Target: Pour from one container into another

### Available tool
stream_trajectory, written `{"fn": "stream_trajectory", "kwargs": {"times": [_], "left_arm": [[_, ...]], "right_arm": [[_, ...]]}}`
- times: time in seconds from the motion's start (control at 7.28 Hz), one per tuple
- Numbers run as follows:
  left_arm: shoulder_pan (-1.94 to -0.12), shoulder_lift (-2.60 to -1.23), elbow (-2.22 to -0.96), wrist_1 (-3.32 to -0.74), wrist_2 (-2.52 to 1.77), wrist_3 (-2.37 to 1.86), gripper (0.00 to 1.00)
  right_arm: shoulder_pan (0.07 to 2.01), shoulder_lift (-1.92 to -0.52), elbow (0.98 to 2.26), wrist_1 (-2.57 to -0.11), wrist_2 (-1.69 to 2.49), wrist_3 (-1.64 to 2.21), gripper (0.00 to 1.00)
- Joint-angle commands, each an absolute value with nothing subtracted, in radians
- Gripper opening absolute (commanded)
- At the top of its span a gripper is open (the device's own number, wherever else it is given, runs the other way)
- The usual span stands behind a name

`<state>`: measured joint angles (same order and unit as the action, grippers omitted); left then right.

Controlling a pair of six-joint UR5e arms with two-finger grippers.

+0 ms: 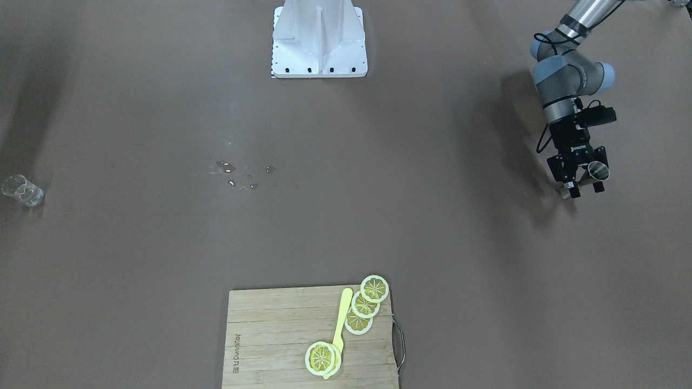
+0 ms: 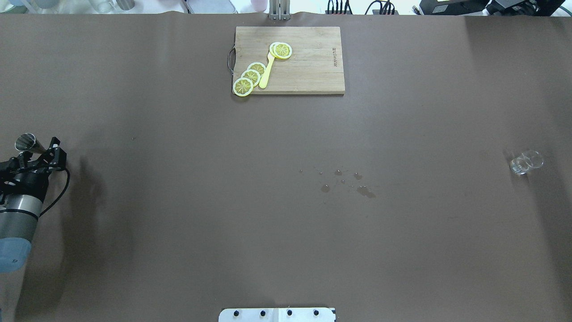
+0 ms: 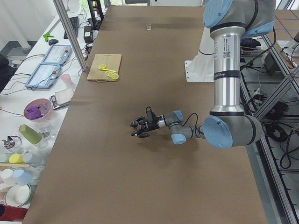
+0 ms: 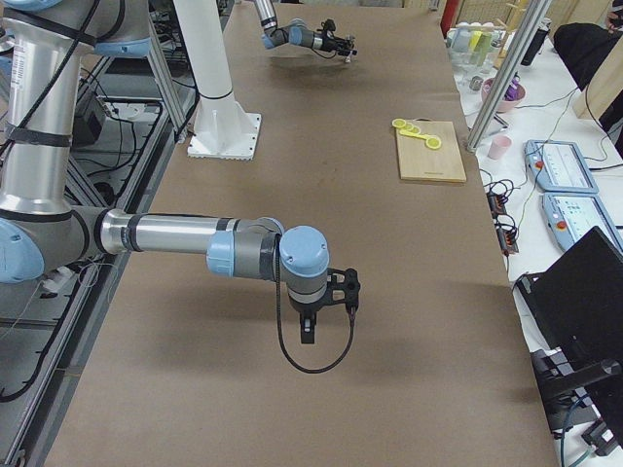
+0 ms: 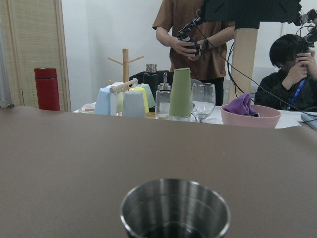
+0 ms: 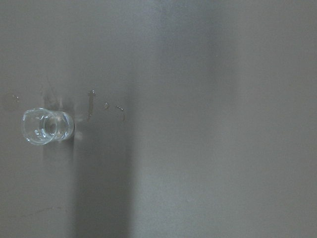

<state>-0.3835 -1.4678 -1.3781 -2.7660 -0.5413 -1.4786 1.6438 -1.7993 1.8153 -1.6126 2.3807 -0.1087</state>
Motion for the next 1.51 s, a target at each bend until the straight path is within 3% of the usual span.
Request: {"fn": "stream_trajectory", "kwargs": {"times": [0.0, 0.69, 1.37], "left_arm": [[-0.383, -1.470, -1.377, -2.773, -0.543, -1.480, 0.30], [-0.383, -1.477, -1.396, -2.783, -0.541, -1.468, 0.00], [-0.382, -1.474, -1.530, -2.778, -0.528, -1.467, 0.00]], "right_arm": [[1.637, -1.798, 1.807, -1.612, 2.391, -0.109, 1.00], [1.566, -1.810, 1.635, -1.247, 2.416, -0.291, 1.00], [1.562, -1.821, 1.563, -0.880, 2.494, -0.305, 1.00]]}}
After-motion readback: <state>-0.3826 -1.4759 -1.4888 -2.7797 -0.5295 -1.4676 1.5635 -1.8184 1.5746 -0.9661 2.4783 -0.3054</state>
